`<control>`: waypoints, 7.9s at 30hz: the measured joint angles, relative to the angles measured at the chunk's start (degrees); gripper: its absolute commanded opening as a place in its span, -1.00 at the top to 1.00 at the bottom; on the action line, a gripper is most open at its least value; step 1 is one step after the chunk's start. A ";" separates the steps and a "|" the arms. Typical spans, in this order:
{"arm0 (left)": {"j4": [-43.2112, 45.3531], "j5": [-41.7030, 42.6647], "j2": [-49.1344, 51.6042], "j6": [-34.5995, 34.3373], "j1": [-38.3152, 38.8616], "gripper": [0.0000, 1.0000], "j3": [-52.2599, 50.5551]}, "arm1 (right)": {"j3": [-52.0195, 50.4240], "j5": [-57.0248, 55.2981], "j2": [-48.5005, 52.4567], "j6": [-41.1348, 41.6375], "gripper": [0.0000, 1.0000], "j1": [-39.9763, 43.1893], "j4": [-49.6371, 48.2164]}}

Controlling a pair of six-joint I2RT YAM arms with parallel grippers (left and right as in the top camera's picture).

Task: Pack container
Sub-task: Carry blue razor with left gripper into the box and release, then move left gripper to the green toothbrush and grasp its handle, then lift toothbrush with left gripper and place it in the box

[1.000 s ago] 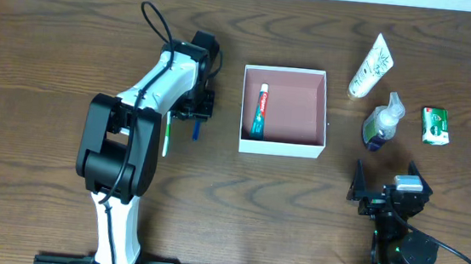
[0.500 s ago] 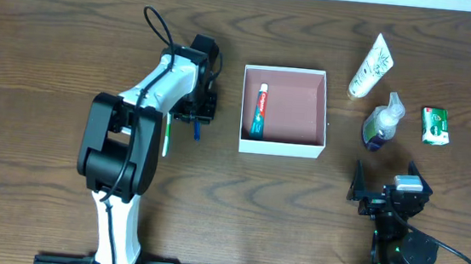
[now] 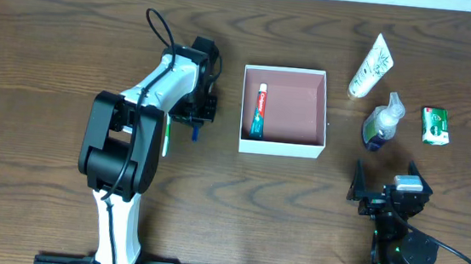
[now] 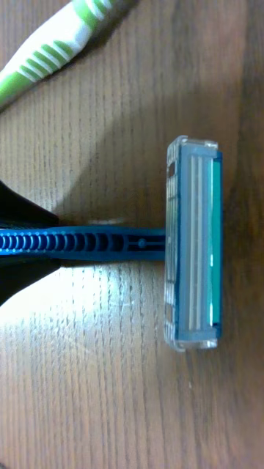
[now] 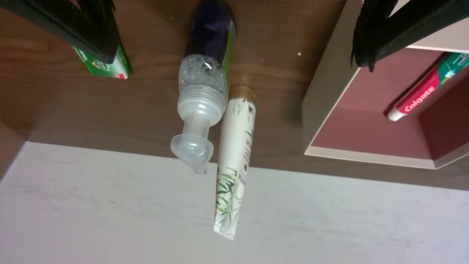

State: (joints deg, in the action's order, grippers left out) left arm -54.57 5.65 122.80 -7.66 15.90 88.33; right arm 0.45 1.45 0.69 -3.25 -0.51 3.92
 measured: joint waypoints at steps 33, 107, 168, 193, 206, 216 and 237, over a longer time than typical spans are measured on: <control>-4.02 0.35 -2.62 -10.78 16.94 0.90 27.34 | 0.00 0.02 -0.02 0.00 -0.98 0.00 0.00; -6.21 0.68 -5.35 -1.27 -9.97 0.20 -2.75 | 0.00 0.02 0.00 0.00 -0.99 0.00 0.00; -11.10 7.34 -4.68 -11.41 12.59 0.89 33.62 | 0.00 0.00 -0.02 0.00 -0.98 0.00 0.00; -17.86 7.30 4.66 -13.55 13.53 0.87 33.24 | 0.00 0.00 -0.02 -0.02 -0.99 0.00 0.00; -18.45 7.30 4.70 -12.37 14.60 0.87 30.60 | 0.00 0.02 -0.02 -0.02 -0.99 0.00 0.00; -17.44 7.30 4.81 -11.82 14.64 0.82 28.24 | 0.00 0.00 -0.02 0.00 -0.99 0.00 0.00; -16.57 7.28 4.83 -4.98 14.64 0.79 27.67 | 0.00 0.02 -0.02 0.00 -0.98 0.00 0.00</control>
State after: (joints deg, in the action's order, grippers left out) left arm -71.13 12.93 127.63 -12.64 30.55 116.01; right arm 0.45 1.48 0.67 -3.25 -0.51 3.92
